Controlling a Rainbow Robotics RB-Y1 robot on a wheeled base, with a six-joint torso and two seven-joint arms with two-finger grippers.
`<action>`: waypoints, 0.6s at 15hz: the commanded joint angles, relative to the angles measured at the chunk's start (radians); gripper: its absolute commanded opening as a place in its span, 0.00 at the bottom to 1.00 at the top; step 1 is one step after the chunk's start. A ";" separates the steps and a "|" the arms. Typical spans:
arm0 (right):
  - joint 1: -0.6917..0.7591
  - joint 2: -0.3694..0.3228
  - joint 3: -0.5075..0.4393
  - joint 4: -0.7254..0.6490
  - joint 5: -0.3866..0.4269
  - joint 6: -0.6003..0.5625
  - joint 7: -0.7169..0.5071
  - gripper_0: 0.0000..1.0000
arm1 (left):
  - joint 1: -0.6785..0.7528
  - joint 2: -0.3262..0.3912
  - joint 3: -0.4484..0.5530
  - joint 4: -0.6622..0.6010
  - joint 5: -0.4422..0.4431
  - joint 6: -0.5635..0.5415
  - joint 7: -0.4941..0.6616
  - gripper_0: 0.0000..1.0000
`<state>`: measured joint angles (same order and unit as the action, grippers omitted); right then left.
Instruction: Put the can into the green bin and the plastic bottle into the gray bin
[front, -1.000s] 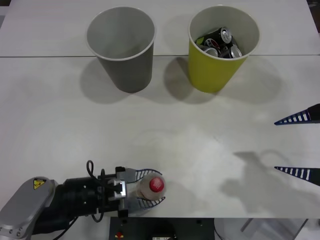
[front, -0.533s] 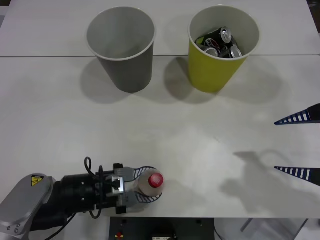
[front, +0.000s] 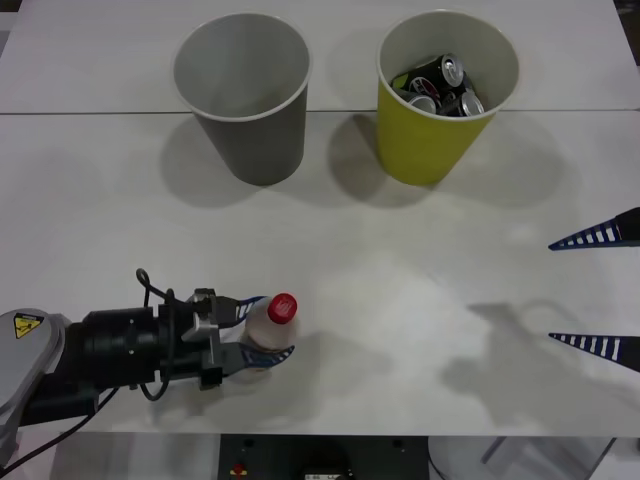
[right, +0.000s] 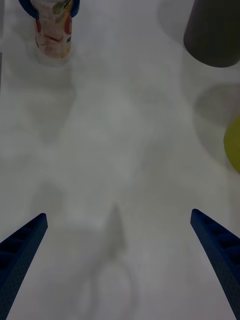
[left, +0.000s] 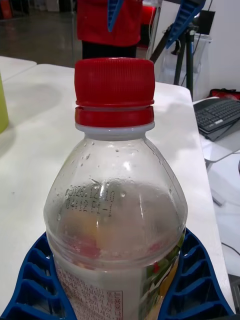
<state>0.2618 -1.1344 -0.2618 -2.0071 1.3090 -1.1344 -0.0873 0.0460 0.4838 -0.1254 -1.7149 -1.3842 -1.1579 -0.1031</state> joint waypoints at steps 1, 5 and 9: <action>0.000 0.000 0.000 0.000 0.000 0.000 0.000 1.00 | 0.000 0.024 0.043 -0.078 -0.118 0.003 0.181 0.00; 0.000 0.000 0.000 0.000 0.000 0.000 0.000 1.00 | 0.002 0.058 0.089 -0.209 -0.343 -0.005 0.445 0.00; 0.000 0.000 0.000 0.000 0.000 0.000 0.000 1.00 | -0.012 0.107 0.145 -0.347 -0.510 -0.074 0.680 0.00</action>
<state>0.2618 -1.1345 -0.2618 -2.0071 1.3090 -1.1345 -0.0873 0.0418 0.5797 0.0086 -2.0360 -1.8667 -1.2085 0.5310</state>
